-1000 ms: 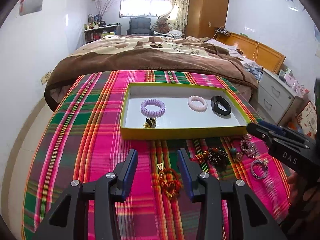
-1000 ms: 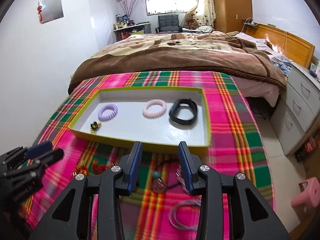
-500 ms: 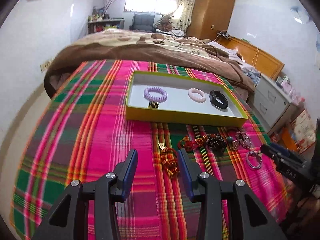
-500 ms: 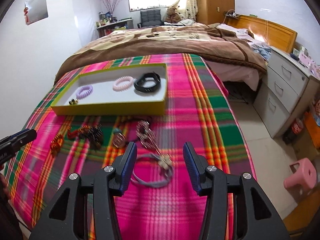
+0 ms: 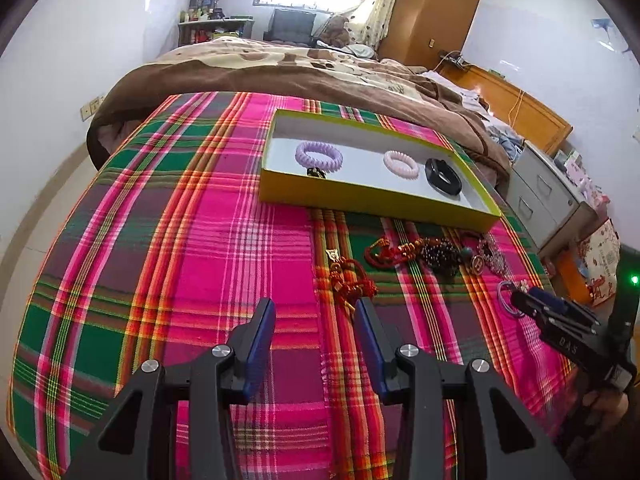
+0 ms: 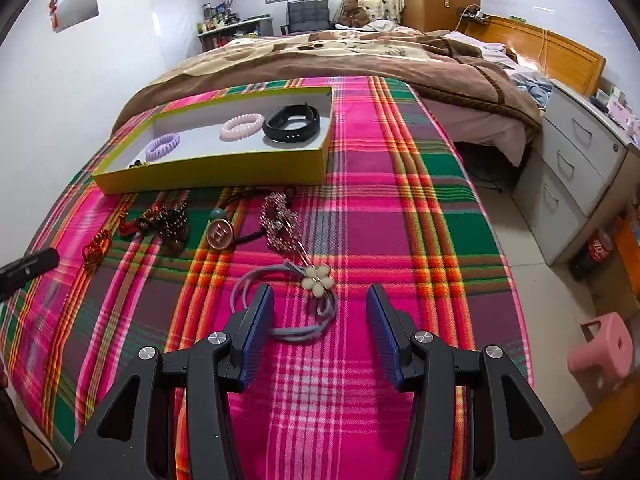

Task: Organize jewelry
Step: 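Move both tools back to the jewelry, right tool reaching the grey flower hair tie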

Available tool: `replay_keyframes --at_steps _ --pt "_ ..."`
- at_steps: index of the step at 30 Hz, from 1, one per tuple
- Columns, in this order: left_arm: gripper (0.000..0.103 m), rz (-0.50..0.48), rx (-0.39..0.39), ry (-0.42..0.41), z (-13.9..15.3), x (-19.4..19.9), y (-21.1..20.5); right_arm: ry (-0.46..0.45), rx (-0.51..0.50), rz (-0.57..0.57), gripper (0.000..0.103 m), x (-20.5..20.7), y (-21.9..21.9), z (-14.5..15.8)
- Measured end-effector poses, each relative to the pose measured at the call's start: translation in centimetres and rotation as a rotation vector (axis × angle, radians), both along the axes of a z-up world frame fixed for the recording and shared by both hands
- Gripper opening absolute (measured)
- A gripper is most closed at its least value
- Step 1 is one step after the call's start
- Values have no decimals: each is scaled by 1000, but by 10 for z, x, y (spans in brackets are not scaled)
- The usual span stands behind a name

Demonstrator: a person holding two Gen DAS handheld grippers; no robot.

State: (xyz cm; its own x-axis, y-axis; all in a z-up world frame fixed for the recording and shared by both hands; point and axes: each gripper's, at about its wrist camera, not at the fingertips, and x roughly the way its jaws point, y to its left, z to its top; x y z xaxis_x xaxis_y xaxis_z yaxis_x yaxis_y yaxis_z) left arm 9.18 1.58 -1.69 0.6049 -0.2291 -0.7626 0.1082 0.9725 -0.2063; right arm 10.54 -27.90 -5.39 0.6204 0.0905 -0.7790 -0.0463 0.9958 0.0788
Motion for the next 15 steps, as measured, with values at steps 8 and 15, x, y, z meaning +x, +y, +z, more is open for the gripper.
replay_keyframes --at_steps 8,15 --pt "41 6 -14 -14 3 -1 1 8 24 8 48 9 -3 0" --pt "41 -19 -10 -11 1 1 -7 6 28 2 18 6 -7 0"
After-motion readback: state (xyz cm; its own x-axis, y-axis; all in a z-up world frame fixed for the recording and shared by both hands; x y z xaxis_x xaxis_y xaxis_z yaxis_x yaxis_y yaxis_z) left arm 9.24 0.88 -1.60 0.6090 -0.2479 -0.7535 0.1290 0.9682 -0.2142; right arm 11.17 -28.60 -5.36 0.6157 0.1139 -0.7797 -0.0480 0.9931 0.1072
